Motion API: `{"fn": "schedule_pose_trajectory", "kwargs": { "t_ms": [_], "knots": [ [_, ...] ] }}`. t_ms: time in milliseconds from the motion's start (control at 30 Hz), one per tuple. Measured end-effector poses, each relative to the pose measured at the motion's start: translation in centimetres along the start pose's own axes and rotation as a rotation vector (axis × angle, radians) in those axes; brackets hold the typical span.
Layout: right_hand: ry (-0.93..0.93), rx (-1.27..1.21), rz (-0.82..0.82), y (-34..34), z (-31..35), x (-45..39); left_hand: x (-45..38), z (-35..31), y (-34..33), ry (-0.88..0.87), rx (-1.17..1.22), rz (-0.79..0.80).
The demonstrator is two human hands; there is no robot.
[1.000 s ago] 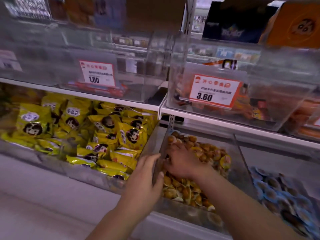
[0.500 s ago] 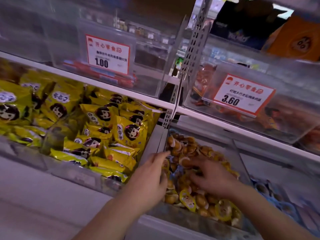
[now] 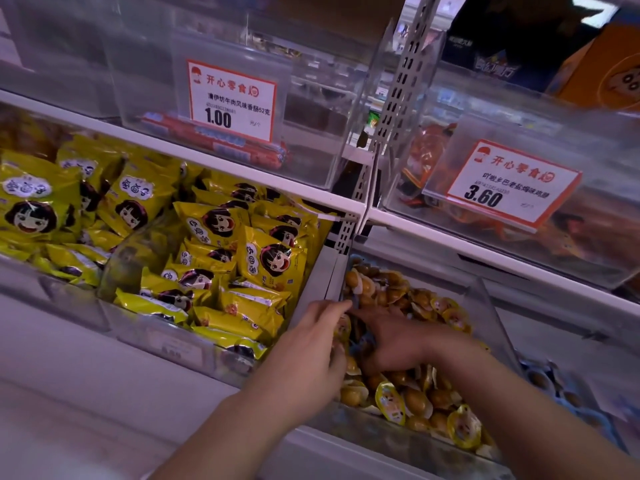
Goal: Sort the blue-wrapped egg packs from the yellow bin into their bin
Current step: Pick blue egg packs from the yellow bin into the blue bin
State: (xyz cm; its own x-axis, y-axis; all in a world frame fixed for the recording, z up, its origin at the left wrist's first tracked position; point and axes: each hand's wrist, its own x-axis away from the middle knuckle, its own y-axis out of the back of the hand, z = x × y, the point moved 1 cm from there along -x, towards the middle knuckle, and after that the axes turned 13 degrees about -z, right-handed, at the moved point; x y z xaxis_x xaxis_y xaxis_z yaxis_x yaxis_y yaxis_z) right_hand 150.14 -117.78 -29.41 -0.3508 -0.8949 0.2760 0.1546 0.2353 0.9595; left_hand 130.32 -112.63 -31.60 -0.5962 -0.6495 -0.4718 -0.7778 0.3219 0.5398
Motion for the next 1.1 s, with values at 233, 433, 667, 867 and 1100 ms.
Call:
{"fn": "schedule_pose_trajectory", "kwargs": {
  "t_ms": [233,433,667,867,1100],
  "knots": [
    [-0.016,0.028,-0.103,-2.3,1.0,-2.0,0.2,-0.3,0.0,0.007,-0.014,0.004],
    [-0.037,0.006,-0.241,-2.7,1.2,-1.5,0.3,-1.0,0.1,0.028,-0.031,-0.041],
    [-0.153,0.067,-0.379,-3.6,3.1,-1.6,1.8,-1.8,0.6,0.069,-0.050,-0.134],
    [-0.155,0.099,-0.493,-3.8,3.2,-2.1,2.0,-2.0,0.1,0.048,-0.056,-0.153],
    [-0.009,-0.340,-0.401,1.0,-1.3,-1.8,1.9,-3.3,0.5,-0.108,-0.080,-0.344]
  ]
}}
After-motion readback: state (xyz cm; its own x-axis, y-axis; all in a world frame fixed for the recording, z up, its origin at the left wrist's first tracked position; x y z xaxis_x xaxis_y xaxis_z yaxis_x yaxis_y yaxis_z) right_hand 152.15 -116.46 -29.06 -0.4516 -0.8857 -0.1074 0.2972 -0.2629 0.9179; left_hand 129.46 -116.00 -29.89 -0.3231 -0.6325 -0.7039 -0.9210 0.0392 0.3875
